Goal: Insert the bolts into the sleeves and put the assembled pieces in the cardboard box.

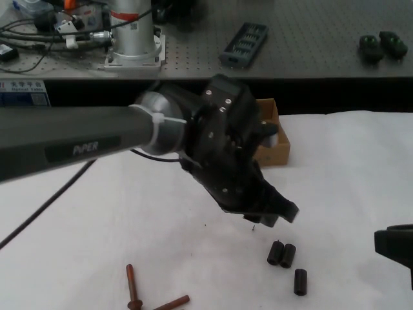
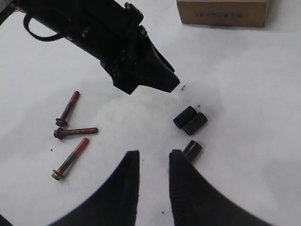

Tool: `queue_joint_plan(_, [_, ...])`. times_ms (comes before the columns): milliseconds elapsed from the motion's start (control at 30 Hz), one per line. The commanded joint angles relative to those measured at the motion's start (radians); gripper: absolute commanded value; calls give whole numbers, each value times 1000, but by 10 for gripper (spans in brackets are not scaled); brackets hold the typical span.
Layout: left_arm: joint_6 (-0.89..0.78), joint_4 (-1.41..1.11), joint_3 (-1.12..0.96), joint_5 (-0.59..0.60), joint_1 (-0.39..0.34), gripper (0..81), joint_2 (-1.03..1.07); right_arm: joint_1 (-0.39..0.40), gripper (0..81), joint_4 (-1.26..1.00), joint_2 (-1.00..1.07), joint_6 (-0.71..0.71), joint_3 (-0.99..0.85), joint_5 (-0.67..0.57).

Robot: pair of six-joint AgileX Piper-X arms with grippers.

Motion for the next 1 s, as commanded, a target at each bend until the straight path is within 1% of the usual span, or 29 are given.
queue_joint_plan(0, [-35,-14,-3,-65,-21,233,-7,4,204,8,-7,4,-13,3])
queue_joint_plan(133, [-67,-12,-3,-65,-23,233,5,4,185,23,-7,8,-13,3])
queue_joint_plan(300, [-97,2,-3,-58,-31,233,46,4,184,25,-7,13,-13,3])
queue_joint_plan(633, [-121,3,-3,-59,-81,233,79,4,184,25,-7,15,-13,3])
queue_joint_plan(767, [-124,1,-3,-63,-84,233,79,4,184,25,-7,15,-13,3])
queue_joint_plan(967, [-124,1,-3,-116,-86,233,79,4,184,25,-7,15,-13,3])
